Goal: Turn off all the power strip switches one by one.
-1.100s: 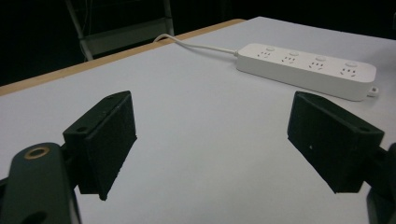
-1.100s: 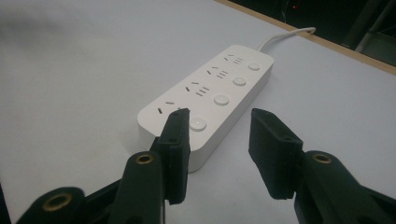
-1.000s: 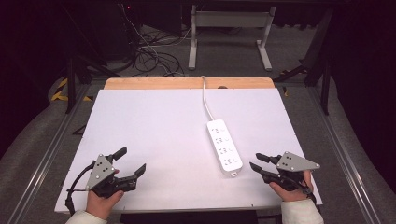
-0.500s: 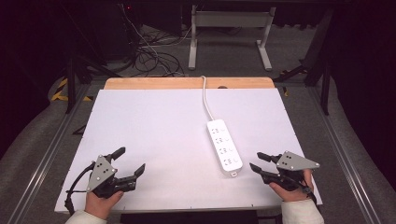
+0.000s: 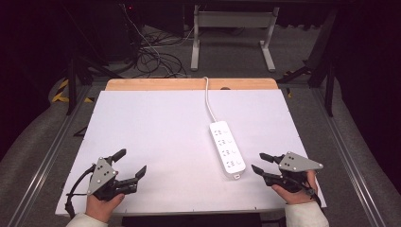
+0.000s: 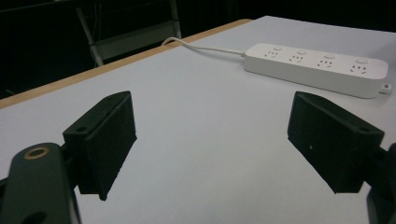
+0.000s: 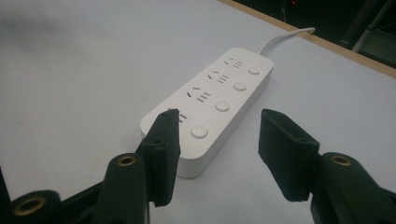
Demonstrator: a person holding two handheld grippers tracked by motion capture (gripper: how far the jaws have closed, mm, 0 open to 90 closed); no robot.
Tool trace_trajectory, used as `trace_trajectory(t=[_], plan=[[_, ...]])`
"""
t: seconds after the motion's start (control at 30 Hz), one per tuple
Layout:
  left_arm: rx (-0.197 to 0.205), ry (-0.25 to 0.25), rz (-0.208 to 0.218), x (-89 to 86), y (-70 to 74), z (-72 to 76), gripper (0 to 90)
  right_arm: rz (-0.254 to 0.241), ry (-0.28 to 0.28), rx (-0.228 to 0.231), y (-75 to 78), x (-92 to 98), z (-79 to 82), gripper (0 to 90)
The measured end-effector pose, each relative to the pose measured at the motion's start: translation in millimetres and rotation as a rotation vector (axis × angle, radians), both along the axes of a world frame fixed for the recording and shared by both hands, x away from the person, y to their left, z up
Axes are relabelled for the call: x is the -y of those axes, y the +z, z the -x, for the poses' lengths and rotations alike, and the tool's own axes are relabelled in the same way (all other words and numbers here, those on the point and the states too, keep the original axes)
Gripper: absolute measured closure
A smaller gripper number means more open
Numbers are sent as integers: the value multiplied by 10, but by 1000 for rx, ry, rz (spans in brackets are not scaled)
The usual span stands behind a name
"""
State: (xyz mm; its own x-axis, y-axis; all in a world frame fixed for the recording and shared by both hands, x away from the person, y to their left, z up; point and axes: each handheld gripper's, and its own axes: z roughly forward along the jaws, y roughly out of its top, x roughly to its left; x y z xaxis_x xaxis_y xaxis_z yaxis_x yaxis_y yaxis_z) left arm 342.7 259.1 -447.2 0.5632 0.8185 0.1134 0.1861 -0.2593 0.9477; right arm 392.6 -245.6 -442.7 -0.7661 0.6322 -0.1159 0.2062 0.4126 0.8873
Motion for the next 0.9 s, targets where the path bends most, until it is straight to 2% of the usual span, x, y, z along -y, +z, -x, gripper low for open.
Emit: trace_trajectory(t=[0.37, 0.9], plan=[[2, 5, -4, -2, 1, 1, 161, 24, -3, -9, 120, -44, -63, 485], [0, 9, -3, -2, -5, -2, 161, 46, 28, -21, 319, -270, -339, 485]])
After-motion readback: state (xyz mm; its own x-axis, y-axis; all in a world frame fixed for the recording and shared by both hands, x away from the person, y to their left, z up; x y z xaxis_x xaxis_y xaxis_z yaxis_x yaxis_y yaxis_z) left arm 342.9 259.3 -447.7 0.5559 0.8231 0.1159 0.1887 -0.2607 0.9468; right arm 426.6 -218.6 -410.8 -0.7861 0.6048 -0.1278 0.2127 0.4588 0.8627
